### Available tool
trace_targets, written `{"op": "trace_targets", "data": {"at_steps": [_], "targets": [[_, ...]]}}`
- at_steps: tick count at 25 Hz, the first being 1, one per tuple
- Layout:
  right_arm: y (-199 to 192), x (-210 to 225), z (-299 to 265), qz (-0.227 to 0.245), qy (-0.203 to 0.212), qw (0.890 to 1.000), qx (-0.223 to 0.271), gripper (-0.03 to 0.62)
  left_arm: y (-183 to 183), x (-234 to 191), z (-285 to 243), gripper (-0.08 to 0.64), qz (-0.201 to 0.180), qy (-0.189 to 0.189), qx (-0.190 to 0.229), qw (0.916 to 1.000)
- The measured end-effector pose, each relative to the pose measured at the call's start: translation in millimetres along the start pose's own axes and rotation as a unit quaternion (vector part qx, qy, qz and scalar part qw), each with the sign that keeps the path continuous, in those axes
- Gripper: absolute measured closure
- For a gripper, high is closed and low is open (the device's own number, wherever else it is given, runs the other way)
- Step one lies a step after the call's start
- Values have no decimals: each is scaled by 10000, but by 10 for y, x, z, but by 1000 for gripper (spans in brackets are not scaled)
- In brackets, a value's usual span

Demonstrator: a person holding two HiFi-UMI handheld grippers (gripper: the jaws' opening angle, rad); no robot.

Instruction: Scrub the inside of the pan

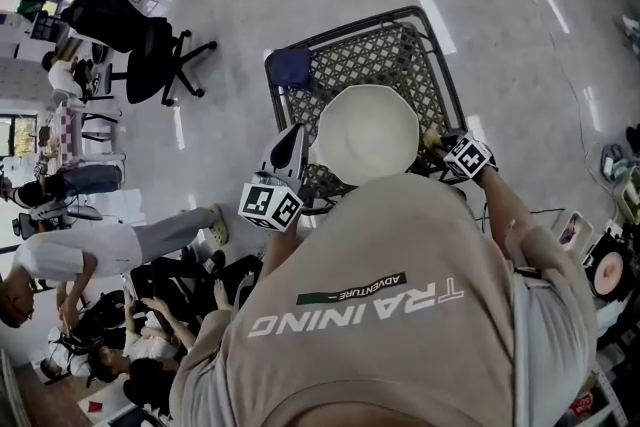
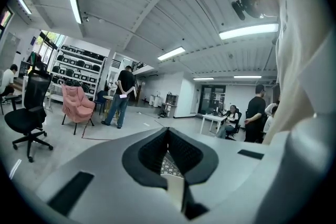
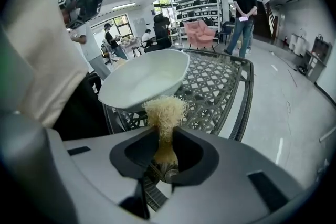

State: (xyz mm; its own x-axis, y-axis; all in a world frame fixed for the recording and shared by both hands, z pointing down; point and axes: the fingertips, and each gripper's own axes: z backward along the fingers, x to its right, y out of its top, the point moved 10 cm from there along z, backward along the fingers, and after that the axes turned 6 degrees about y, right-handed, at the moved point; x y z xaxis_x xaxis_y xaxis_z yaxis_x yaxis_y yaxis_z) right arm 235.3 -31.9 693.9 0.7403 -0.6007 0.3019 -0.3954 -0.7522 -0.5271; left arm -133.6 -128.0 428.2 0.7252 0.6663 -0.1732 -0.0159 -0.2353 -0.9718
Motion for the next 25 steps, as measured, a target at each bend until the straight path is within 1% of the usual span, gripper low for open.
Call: {"op": "trace_targets", "data": {"at_steps": [4,6,8,10,12,16,19,20,22,24,25], "targets": [[-90,85,-263,-556,-273,9981,-52,495,0,-39,43,541,-31,146,-86,9999],[-145,94,-269,-834,-391,9957,-76,492,-24,-13,90,542,18,226,-132,9997],[-176,103,-252,-979,-425,9943,-37,488,-52,19,141,542,67,287,-171,9994],[-204,151,-255,-1035,-434,9937,-64,464,-82,34,158,542,101,335,-187,9992],[-234,194,-220,-1081,-381,9934,-111,399,-91,62,164,541,142,379,-191,9990],[-209,183,-136,-1061,-355,9937,-7,397,-78,18,200,541,206,461,-153,9986],[-180,166,-133,-990,-377,9943,79,397,-161,-72,201,541,275,471,-64,9985],[-168,155,-95,-977,-361,9944,149,399,-197,-79,192,541,318,460,-33,9984],[-120,112,12,-1050,-243,9932,441,404,-269,-82,158,541,395,402,-16,9984],[-66,43,140,-1198,-188,9889,856,462,-350,-67,110,541,494,305,-54,9983],[-40,4,216,-1269,-224,9858,1077,472,-388,-52,85,542,559,245,-67,9981]]}}
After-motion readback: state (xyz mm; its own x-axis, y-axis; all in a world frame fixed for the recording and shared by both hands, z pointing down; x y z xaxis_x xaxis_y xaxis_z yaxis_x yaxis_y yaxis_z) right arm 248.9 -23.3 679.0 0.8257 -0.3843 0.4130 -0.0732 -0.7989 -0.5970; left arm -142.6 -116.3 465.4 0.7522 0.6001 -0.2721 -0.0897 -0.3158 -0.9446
